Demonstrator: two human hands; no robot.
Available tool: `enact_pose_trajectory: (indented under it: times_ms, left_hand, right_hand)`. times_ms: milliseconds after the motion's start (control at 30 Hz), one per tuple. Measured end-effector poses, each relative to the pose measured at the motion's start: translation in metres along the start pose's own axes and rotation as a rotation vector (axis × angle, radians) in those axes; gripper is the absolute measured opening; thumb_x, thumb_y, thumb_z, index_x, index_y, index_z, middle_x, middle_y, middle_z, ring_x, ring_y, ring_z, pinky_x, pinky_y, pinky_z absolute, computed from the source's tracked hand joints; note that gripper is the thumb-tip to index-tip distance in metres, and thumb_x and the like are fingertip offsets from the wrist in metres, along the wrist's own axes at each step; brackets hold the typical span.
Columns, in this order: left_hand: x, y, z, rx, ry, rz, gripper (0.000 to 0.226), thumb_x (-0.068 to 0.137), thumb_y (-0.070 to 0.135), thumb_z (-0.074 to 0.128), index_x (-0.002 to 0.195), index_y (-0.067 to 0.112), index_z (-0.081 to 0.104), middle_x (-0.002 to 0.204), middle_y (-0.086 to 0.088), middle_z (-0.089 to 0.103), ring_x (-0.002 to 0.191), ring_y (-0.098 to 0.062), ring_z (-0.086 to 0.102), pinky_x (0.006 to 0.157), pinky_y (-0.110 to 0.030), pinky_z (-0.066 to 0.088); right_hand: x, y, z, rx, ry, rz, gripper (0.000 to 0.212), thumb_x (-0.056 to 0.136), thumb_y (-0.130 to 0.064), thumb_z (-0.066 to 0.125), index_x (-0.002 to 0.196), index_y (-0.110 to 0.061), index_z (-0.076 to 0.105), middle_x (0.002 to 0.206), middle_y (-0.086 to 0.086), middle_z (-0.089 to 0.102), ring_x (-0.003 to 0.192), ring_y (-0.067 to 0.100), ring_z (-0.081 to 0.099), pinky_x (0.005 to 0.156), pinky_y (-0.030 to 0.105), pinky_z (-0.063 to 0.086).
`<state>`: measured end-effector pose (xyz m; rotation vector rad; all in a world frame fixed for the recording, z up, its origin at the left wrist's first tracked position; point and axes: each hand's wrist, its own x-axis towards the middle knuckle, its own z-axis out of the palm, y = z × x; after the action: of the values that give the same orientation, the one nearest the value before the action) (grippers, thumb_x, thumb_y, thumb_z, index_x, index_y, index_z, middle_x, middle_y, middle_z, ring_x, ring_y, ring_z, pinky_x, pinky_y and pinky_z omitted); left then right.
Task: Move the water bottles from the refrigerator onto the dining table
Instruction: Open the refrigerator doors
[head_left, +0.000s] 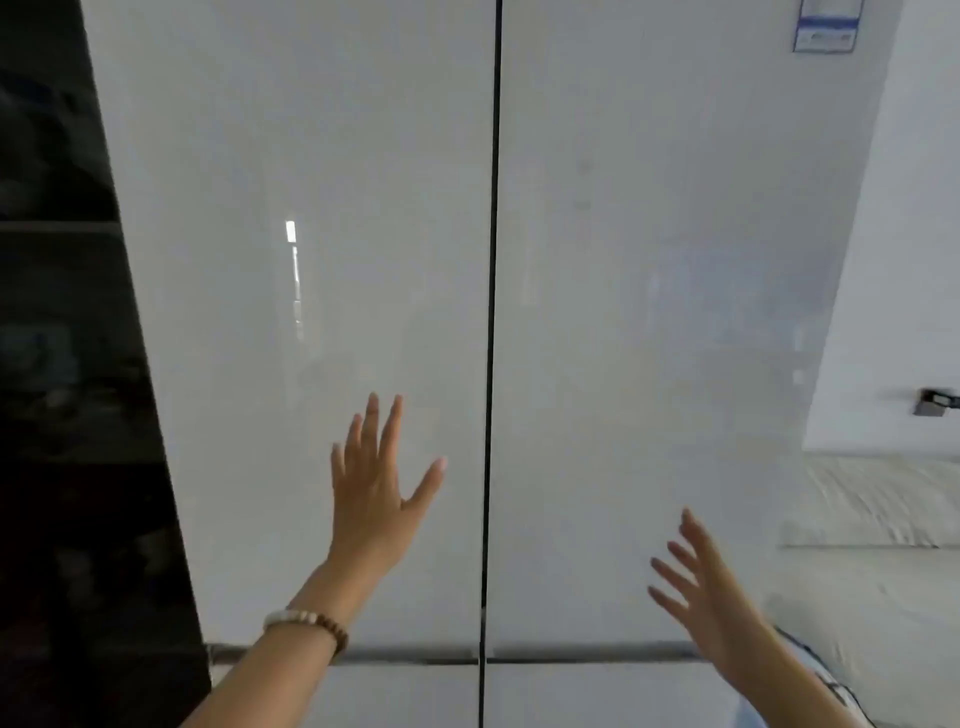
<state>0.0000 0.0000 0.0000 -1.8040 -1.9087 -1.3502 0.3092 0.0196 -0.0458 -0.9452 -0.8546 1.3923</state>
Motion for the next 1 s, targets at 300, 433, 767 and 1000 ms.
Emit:
enact_pose_trajectory:
  times_ms: [300, 433, 767, 1000]
  left_hand:
    - [-0.075, -0.043, 0.150, 0.236, -0.386, -0.110, 0.080, 0.080, 0.076, 0.010, 0.142, 0.041, -0.026, 0.152, 0.008, -0.034, 0.142, -0.019, -0.028, 0.116, -0.049, -0.010]
    - [-0.101, -0.066, 0.186, 0.267, -0.435, -0.211, 0.083, 0.074, 0.081, 0.005, 0.137, 0.042, -0.034, 0.145, 0.010, -0.045, 0.138, -0.021, -0.034, 0.116, -0.051, -0.011]
    - [-0.106, -0.072, 0.219, 0.275, -0.365, -0.242, 0.097, 0.071, 0.085, 0.016, 0.134, 0.038, -0.040, 0.141, 0.006, -0.051, 0.133, -0.022, -0.043, 0.113, -0.051, -0.012]
    - [-0.104, -0.066, 0.214, 0.271, -0.419, -0.278, 0.091, 0.075, 0.082, 0.018, 0.136, 0.041, -0.036, 0.143, 0.008, -0.049, 0.134, -0.020, -0.042, 0.115, -0.050, -0.010]
  right_hand:
    - [0.038, 0.176, -0.001, -0.046, -0.091, 0.449, 0.107, 0.061, -0.067, 0.064, 0.149, -0.028, 0.019, 0.154, 0.000, 0.021, 0.144, 0.028, 0.020, 0.113, 0.048, 0.028]
    - [0.066, 0.213, -0.009, -0.047, -0.106, 0.536, 0.102, 0.063, -0.057, 0.063, 0.149, -0.024, 0.019, 0.158, 0.006, 0.015, 0.145, 0.026, 0.020, 0.115, 0.047, 0.025]
    - [0.133, 0.266, 0.009, 0.010, -0.170, 0.534, 0.080, 0.071, -0.056, 0.066, 0.135, -0.016, 0.041, 0.132, 0.007, 0.049, 0.117, 0.014, 0.051, 0.110, 0.035, 0.033]
    - [0.138, 0.273, 0.026, 0.062, -0.236, 0.520, 0.086, 0.054, -0.068, 0.068, 0.128, -0.028, 0.048, 0.148, 0.008, 0.038, 0.130, 0.015, 0.037, 0.097, 0.028, 0.040]
